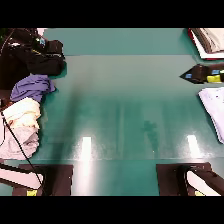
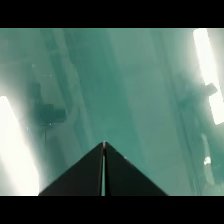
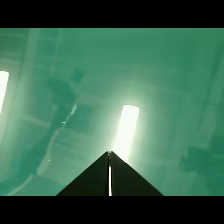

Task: Fold the shirts.

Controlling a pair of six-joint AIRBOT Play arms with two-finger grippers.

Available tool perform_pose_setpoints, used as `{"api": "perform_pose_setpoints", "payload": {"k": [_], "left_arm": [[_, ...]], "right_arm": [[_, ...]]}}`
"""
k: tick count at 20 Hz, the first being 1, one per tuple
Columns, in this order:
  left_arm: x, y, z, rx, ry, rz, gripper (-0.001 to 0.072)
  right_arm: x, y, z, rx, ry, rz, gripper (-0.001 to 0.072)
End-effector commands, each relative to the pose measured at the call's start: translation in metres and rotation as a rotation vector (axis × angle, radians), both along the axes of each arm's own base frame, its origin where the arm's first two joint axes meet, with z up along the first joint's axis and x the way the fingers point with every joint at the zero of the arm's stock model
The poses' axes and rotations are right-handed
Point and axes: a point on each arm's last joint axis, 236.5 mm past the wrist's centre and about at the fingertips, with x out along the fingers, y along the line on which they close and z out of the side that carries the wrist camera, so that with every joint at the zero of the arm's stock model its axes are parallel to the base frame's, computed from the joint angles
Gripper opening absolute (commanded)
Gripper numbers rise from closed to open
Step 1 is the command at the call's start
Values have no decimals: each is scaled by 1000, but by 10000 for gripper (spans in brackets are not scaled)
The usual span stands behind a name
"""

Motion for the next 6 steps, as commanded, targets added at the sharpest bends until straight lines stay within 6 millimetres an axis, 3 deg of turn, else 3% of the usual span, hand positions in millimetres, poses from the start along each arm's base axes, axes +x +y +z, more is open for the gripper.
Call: {"api": "perform_pose_setpoints", "payload": {"k": [1, 6], "left_arm": [[10, 0, 6, -12, -46, 18, 23], [20, 0, 13, -23, -90, 34, 24]], "right_arm": [[-11, 53, 9, 28, -26, 107, 18], [-14, 65, 5, 32, -13, 139, 18]]}}
